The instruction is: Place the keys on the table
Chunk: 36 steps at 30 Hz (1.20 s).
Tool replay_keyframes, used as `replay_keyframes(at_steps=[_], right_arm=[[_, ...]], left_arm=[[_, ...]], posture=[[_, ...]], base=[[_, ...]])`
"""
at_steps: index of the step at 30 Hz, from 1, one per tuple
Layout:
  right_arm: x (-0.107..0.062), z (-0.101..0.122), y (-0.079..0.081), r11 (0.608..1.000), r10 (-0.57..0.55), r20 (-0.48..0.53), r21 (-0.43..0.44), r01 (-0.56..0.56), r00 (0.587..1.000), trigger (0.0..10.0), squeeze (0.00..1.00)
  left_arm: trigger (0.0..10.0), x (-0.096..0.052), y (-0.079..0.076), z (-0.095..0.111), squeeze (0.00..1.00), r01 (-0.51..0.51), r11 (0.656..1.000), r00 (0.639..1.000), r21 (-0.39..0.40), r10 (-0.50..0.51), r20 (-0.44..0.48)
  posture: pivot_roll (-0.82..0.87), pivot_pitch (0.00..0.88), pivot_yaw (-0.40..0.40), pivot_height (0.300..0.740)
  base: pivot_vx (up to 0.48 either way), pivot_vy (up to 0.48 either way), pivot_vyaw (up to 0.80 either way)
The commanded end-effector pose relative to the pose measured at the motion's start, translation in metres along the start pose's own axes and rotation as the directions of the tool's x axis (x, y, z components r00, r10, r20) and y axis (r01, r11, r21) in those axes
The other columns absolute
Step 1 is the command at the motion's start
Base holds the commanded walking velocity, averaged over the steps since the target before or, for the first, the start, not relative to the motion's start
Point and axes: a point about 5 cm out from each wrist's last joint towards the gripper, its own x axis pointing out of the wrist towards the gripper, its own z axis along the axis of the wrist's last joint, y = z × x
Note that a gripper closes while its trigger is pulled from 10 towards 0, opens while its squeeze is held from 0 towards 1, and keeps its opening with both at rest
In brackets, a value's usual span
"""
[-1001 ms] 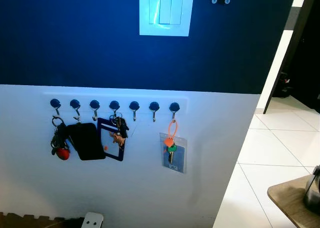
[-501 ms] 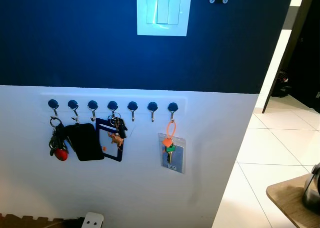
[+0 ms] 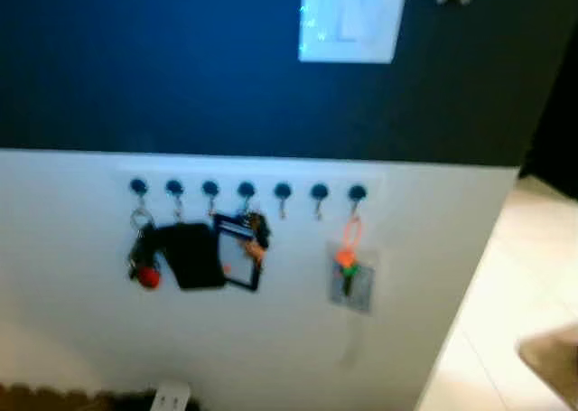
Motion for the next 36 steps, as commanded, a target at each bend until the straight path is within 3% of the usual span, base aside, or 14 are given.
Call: replay_keyframes(at_steps=[1,16,21,36], right_arm=[[-0.0001,-0.0014,0.0014,1.000,-0.001,-0.004,0.004,0.001,1.000,10.0,0.00],[-0.0003,-0.0018,0.0015,1.000,-0.001,-0.004,0.010,0.002,1.000,10.0,0.00],[-0.0001,-0.0008,0.0010,1.000,-0.003,0.000,0.013,0.003,1.000,10.0,0.00],[0.0005,-0.0014,0.0060,1.000,0.001,-0.002,0.008,-0.001,1.000,10.0,0.00]], left_arm=[[10.0,0.0012,-0.0005,0.0035,0.00,0.013,1.000,1.000,0.015,-0.014,0.010],[10.0,-0.0010,-0.0004,-0.0001,0.00,0.032,0.998,0.999,0.045,-0.032,0.007],[10.0,0.0000,-0.0004,0.0023,0.00,0.035,0.998,0.999,0.059,-0.035,0.009],[10.0,0.0009,-0.0002,0.0036,0.00,0.018,0.999,1.000,0.037,-0.018,0.012]], posture=[[0.06,0.000,-0.018,0.740],[0.07,0.010,-0.013,0.740],[0.07,0.007,-0.008,0.740],[0.07,0.004,-0.008,0.740]], base=[[0.000,0.000,0.00],[0.000,0.000,0.00],[0.000,-0.365,0.00],[0.000,-0.027,0.00]])
